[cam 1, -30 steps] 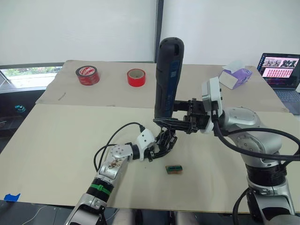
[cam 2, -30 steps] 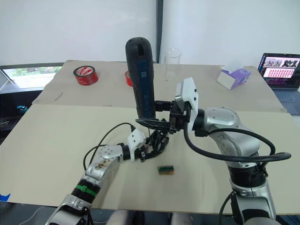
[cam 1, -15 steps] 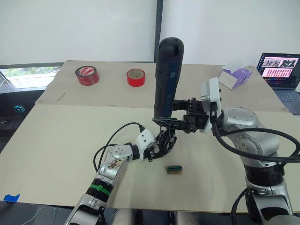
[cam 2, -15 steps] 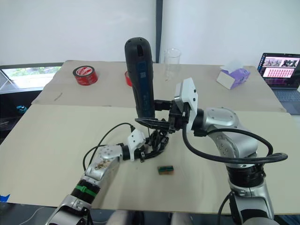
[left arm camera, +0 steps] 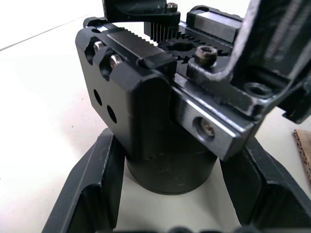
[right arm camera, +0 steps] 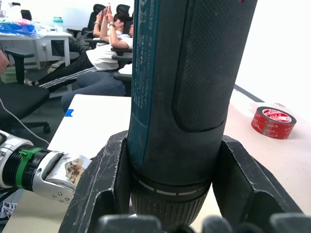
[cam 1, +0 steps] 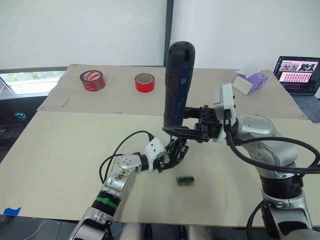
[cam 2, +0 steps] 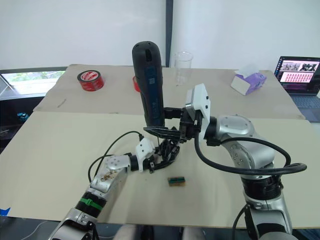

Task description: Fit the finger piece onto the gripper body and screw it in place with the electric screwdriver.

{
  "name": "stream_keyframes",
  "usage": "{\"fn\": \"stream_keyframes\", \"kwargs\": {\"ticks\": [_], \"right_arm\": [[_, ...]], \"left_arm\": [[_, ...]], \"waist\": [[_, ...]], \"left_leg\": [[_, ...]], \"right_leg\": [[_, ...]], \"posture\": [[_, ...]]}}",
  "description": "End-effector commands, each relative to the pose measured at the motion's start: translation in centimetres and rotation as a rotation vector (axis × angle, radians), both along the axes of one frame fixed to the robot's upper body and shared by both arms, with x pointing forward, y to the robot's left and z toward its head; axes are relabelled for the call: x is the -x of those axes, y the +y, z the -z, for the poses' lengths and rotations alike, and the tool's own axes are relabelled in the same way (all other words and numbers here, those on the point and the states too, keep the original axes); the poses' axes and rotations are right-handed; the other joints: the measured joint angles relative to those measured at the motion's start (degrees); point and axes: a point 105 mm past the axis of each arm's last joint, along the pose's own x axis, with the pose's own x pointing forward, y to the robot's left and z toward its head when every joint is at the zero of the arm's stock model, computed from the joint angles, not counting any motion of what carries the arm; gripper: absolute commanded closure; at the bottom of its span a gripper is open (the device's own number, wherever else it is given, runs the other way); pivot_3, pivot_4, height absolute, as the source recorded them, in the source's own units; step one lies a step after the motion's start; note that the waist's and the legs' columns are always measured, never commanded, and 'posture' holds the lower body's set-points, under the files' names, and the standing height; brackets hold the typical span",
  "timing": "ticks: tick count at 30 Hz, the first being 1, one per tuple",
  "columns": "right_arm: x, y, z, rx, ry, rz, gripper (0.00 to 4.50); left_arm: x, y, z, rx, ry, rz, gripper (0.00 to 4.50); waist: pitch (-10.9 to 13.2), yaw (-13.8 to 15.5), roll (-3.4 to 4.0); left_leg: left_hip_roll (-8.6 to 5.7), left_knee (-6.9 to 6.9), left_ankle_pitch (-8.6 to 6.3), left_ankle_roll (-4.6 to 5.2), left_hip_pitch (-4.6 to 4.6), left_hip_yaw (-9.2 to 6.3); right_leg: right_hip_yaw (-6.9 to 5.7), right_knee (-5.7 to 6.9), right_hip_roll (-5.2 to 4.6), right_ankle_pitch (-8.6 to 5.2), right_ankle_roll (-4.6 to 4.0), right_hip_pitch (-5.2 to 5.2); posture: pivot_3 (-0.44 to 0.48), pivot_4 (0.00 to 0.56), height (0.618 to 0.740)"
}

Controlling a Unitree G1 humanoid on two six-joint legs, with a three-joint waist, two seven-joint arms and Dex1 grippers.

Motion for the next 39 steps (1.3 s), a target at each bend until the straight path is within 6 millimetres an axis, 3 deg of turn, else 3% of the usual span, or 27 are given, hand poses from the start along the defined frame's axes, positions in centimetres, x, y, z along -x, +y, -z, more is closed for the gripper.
{"fn": "stream_keyframes", "kwargs": {"ticks": [1, 39], "right_arm": [[0.87, 0.15, -1.20, -0.017, -0.049, -0.036, 2.57], [0.58, 0.15, -0.64, -0.006, -0.042, -0.025, 2.57]], "left_arm": [[0.99, 0.19, 2.66, -0.036, 0.108, 0.006, 2.15], [1.07, -0.02, 2.75, -0.032, 0.112, 0.006, 2.15]], "waist": [[0.0, 0.0, 0.00], [0.0, 0.0, 0.00]], "left_leg": [[0.00, 0.00, 0.00, 0.00, 0.00, 0.00], [0.00, -0.01, 0.00, 0.00, 0.00, -0.01]], "right_leg": [[0.00, 0.00, 0.00, 0.00, 0.00, 0.00], [0.00, -0.01, -0.02, 0.00, 0.00, 0.00]], "posture": [[0.000, 0.150, 0.740], [0.000, 0.150, 0.740]]}}
